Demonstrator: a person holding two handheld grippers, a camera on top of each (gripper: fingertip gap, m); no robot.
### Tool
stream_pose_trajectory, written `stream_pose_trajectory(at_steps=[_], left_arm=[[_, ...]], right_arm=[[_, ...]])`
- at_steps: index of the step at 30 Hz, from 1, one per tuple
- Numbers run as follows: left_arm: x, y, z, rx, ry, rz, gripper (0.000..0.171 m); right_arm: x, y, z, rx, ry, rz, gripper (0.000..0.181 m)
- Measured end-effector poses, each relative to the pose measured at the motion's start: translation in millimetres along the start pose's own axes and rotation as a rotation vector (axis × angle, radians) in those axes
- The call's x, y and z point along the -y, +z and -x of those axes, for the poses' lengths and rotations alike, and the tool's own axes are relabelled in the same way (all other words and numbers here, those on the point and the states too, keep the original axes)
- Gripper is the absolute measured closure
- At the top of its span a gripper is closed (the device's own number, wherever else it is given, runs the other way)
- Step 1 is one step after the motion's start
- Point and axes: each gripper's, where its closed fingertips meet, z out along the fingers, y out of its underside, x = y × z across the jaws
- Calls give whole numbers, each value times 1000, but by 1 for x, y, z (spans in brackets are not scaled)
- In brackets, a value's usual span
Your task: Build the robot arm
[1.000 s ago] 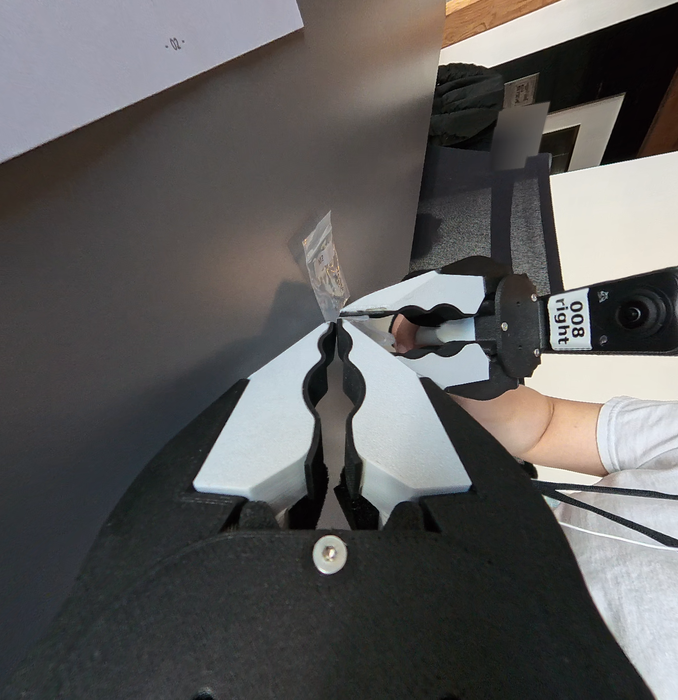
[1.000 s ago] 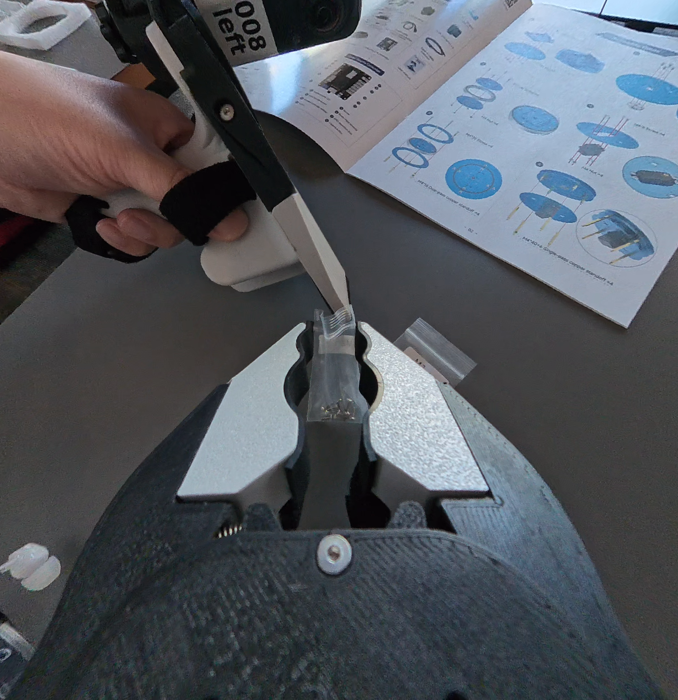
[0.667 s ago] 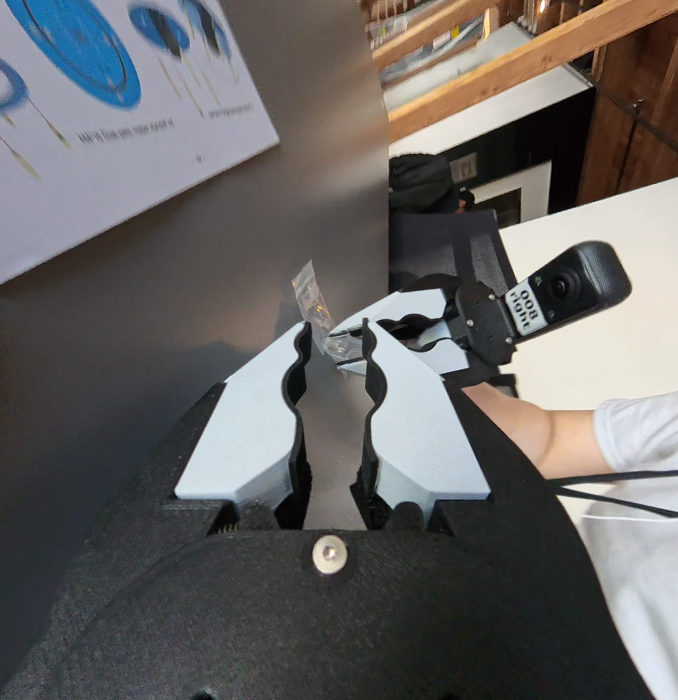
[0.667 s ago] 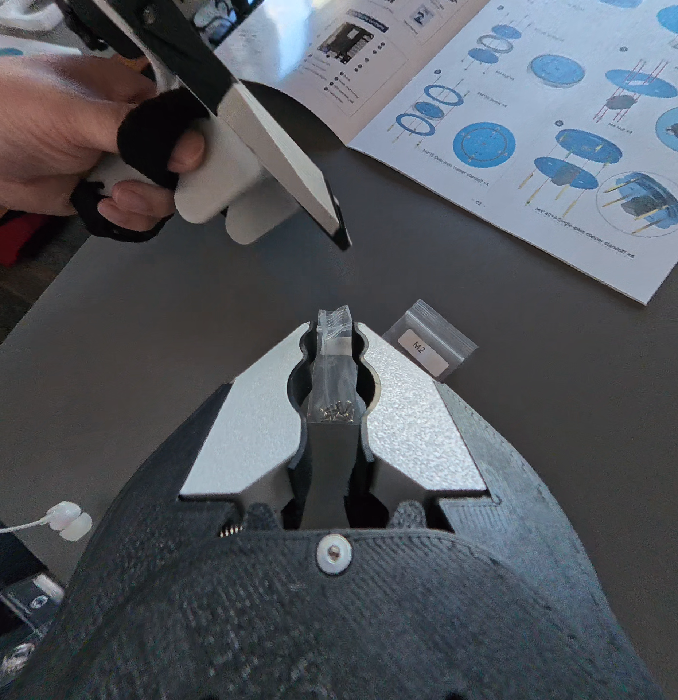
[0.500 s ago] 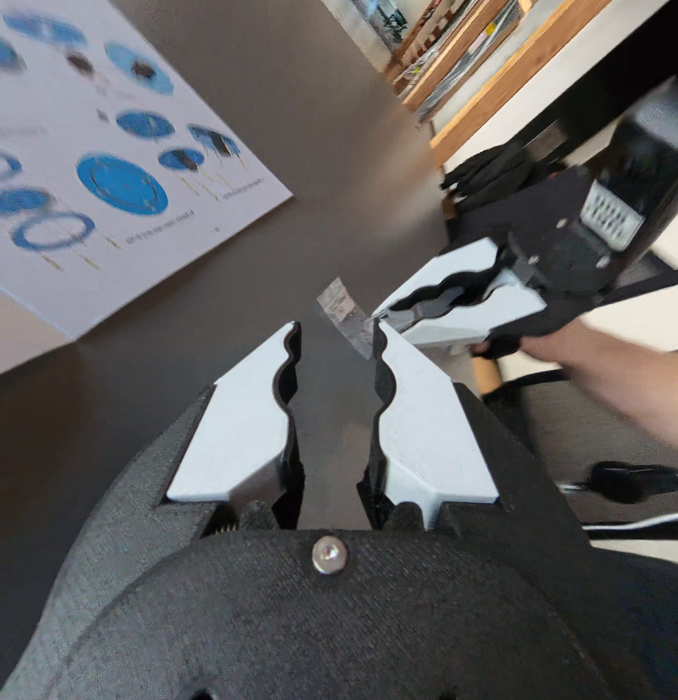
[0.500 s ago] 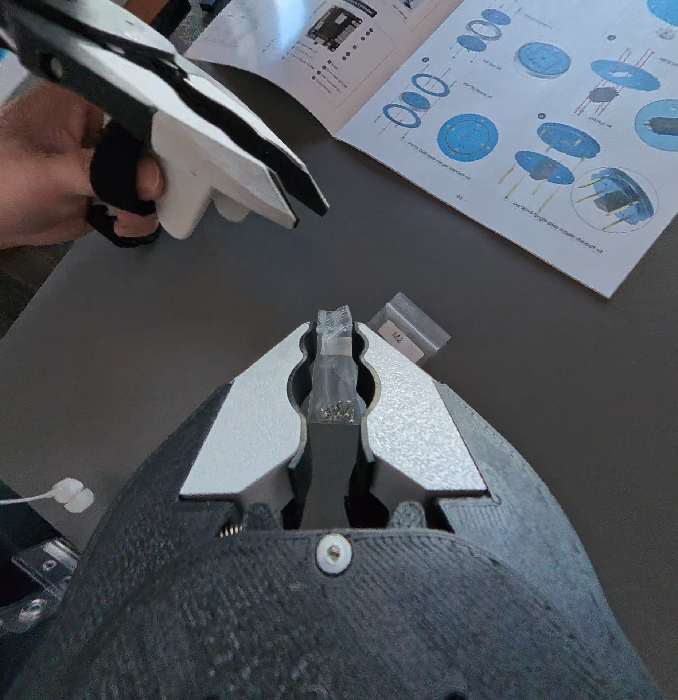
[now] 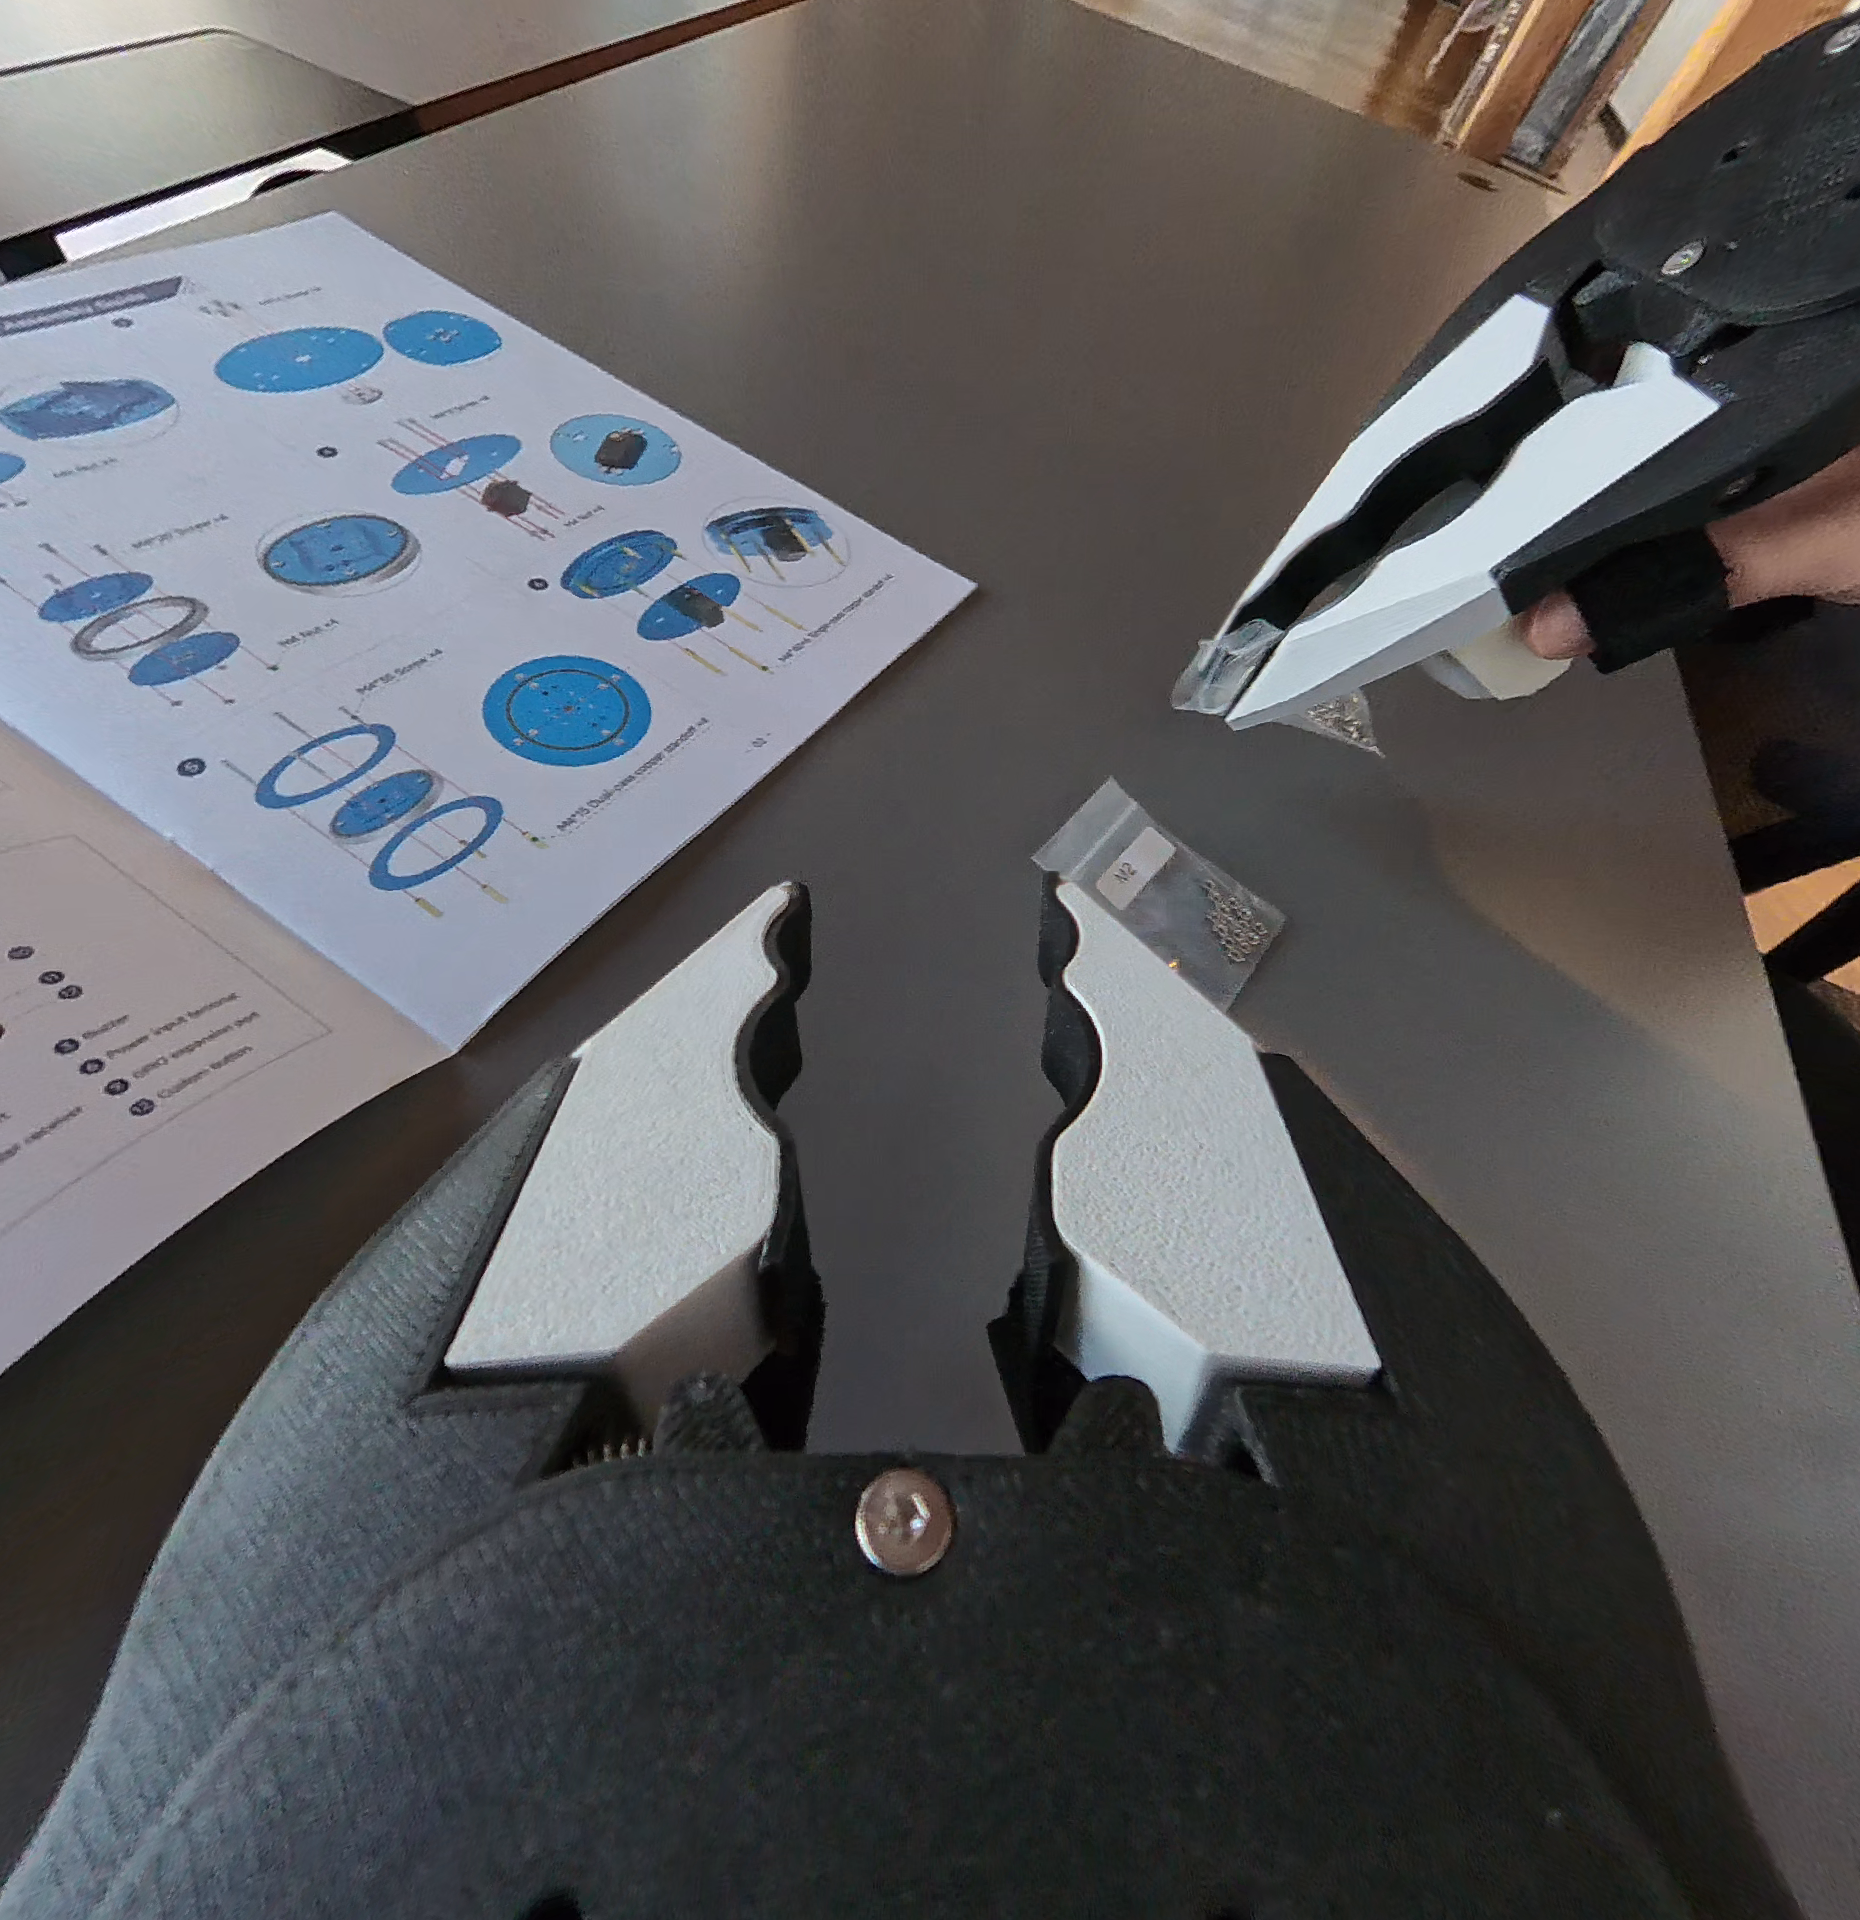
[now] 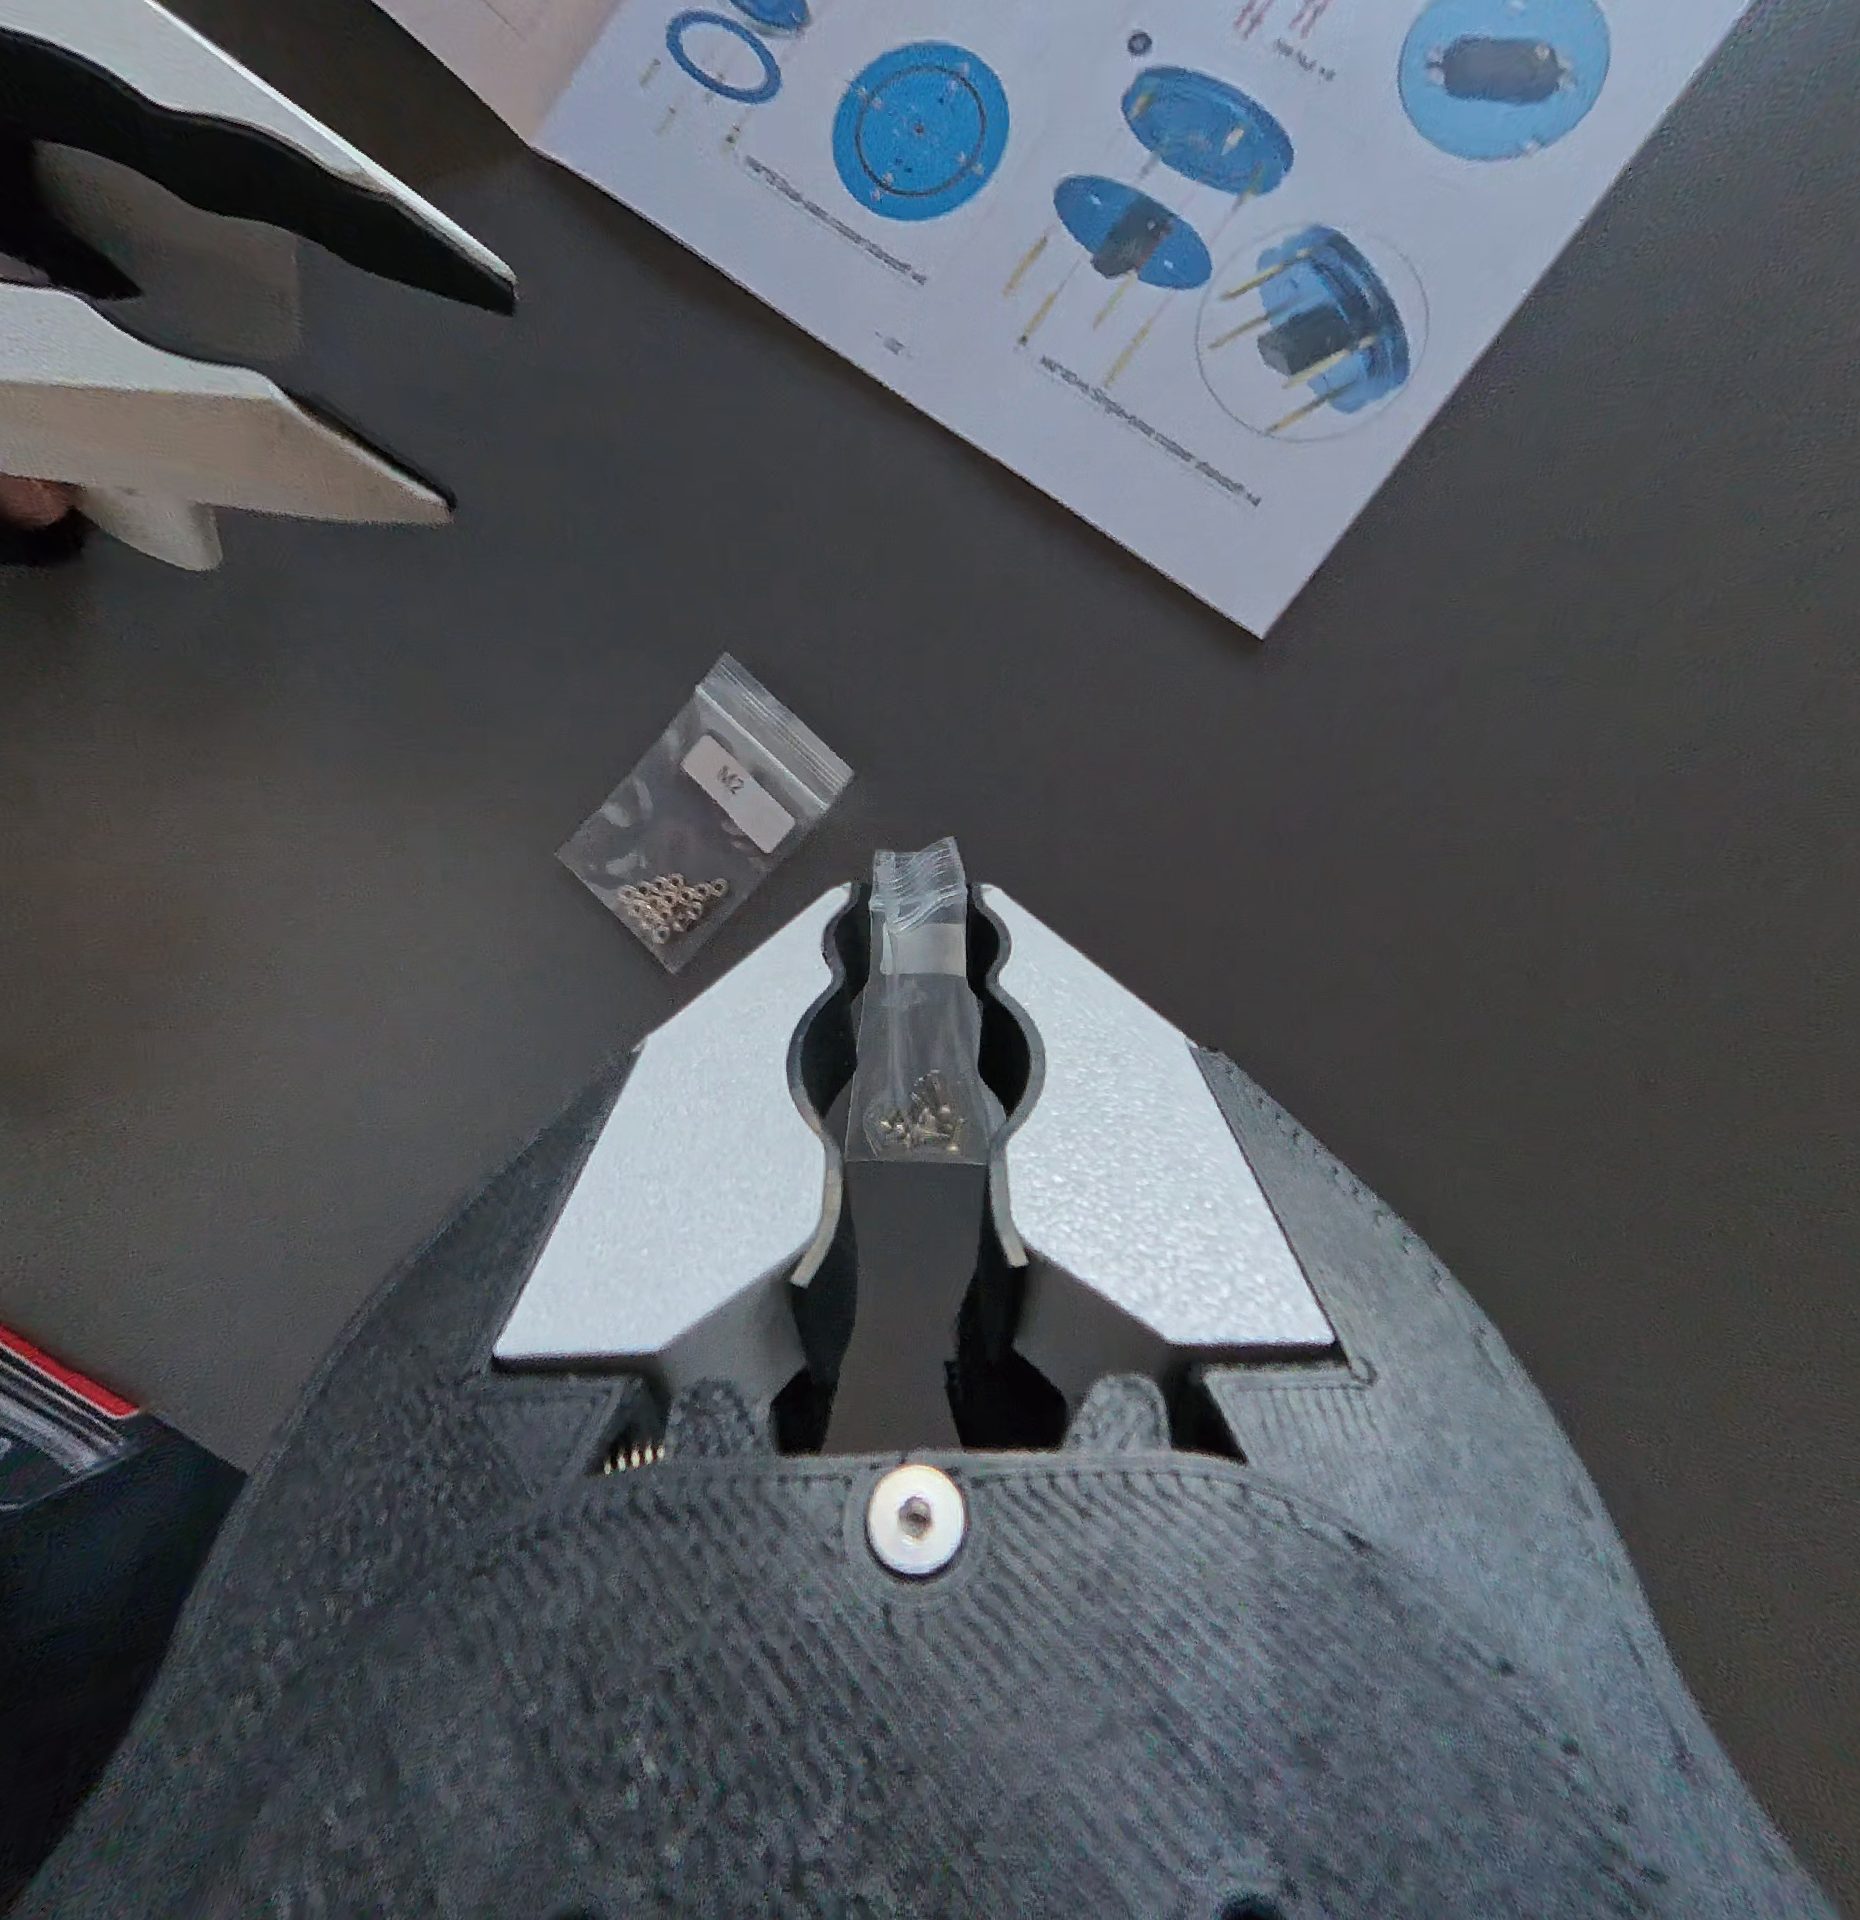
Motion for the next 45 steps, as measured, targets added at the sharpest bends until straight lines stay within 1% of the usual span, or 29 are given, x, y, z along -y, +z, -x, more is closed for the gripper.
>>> stream_pose_trajectory(at_steps=[1, 4, 6, 11, 16, 19, 24, 33, 41, 45], left_arm=[[-1, 1, 3, 19, -11, 7, 133], [-5, 4, 12, 54, -58, 41, 134], [-7, 6, 14, 61, -64, 56, 137], [-16, 10, 21, 120, -60, 117, 135], [-17, 10, 27, 126, -129, 122, 137], [-19, 11, 28, 127, -132, 132, 138], [-22, 13, 26, 121, -118, 163, 139], [-22, 14, 25, 115, -120, 162, 138], [-22, 14, 22, 96, -117, 162, 137], [-22, 14, 23, 94, -119, 162, 138]], right_arm=[[-3, 1, -4, -1, 2, 18, 164], [-5, 0, -15, -14, -7, 29, 165], [-4, 0, -17, 5, -5, 32, 165], [-1, -4, -14, 90, -20, 60, 164], [11, -6, -18, 158, -72, 17, 164], [13, -5, -23, 171, -61, -9, 165], [0, -3, -29, 170, -69, 50, 164], [-20, 4, -20, 191, -149, 185, 164], [-22, 3, -16, 198, -210, 260, 163], [-26, 3, -18, 158, -293, 315, 163]])
